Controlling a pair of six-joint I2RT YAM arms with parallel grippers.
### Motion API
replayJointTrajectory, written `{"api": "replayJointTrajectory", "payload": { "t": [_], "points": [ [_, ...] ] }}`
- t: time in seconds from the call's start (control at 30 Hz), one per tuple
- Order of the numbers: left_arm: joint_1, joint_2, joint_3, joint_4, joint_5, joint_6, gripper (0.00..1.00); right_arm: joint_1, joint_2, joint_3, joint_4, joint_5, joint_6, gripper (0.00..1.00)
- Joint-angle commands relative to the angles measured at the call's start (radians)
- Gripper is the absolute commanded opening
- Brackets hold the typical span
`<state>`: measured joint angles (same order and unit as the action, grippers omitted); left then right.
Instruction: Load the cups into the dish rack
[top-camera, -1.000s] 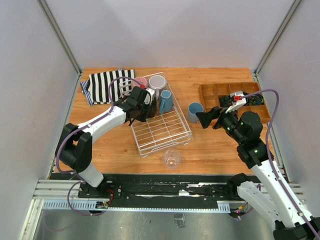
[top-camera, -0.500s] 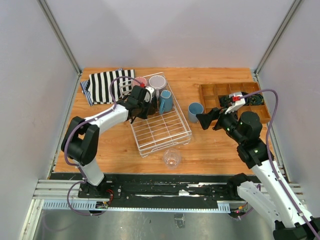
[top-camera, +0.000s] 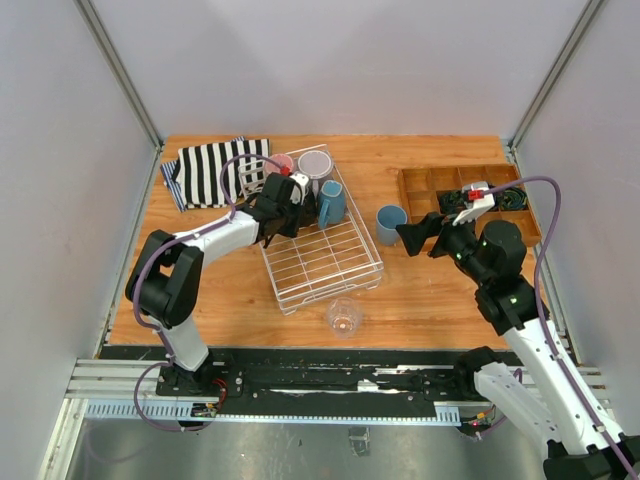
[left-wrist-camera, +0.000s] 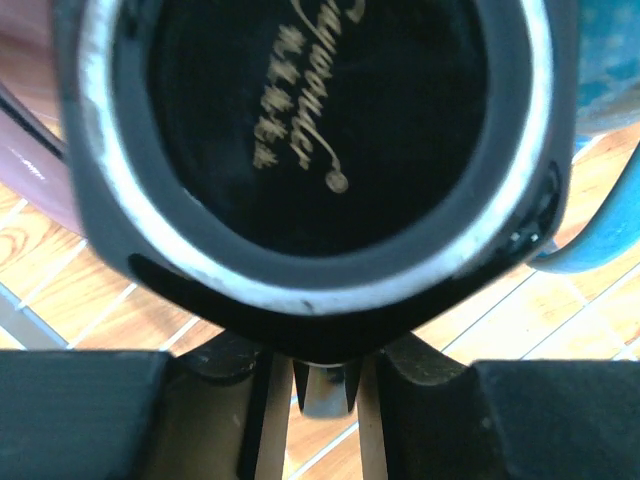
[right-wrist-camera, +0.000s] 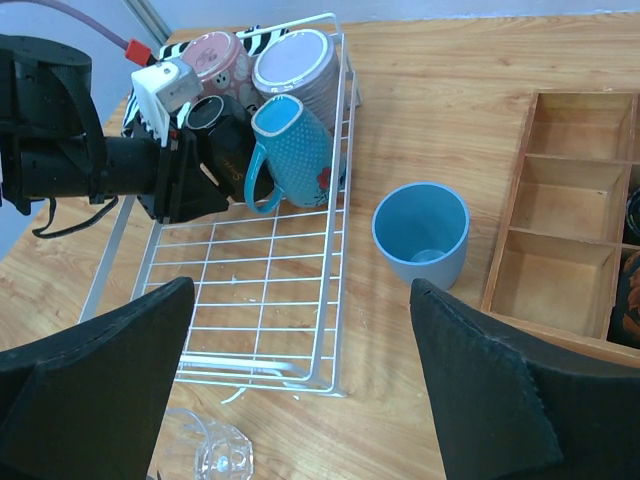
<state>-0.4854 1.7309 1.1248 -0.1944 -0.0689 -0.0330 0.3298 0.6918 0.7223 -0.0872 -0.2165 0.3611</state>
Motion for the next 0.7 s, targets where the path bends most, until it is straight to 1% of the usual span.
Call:
{"api": "replayJointTrajectory", "payload": {
  "t": [0.0,0.07,0.17,0.27,0.3,0.33,0.47,0.57,0.67],
  "points": [
    [0.001,-0.024,-0.029,0.061,0.006,-0.020,0.34,-0.021,0.005,0.037,0.004,0.013,-0.010,0.89],
    [0.002,-0.025,-0.031,0.057,0.010,-0.023,0.35,-0.022,0.015,0.039,-0.006,0.018,0.001,0.90],
    [0.001,-0.033,-0.032,0.053,0.008,-0.025,0.42,-0.023,0.043,0.062,-0.042,0.027,0.008,0.90],
    [0.002,-0.058,-0.032,0.053,0.006,-0.031,0.51,-0.023,0.108,0.112,-0.121,0.049,0.005,0.89],
    [0.003,-0.068,-0.030,0.049,0.004,-0.033,0.56,-0.022,0.133,0.132,-0.148,0.056,0.004,0.89],
    [0.001,-0.078,-0.026,0.043,0.003,-0.037,0.58,-0.023,0.156,0.155,-0.175,0.063,0.002,0.89],
    [0.001,-0.129,-0.008,0.014,0.000,-0.043,0.66,-0.023,0.266,0.236,-0.258,0.081,-0.001,0.87],
    [0.002,-0.176,0.006,-0.011,-0.003,-0.046,0.69,-0.023,0.356,0.312,-0.313,0.083,0.003,0.87],
    [0.002,-0.231,0.025,-0.043,-0.011,-0.044,0.71,-0.023,0.436,0.363,-0.330,0.070,0.018,0.86]
  ]
}}
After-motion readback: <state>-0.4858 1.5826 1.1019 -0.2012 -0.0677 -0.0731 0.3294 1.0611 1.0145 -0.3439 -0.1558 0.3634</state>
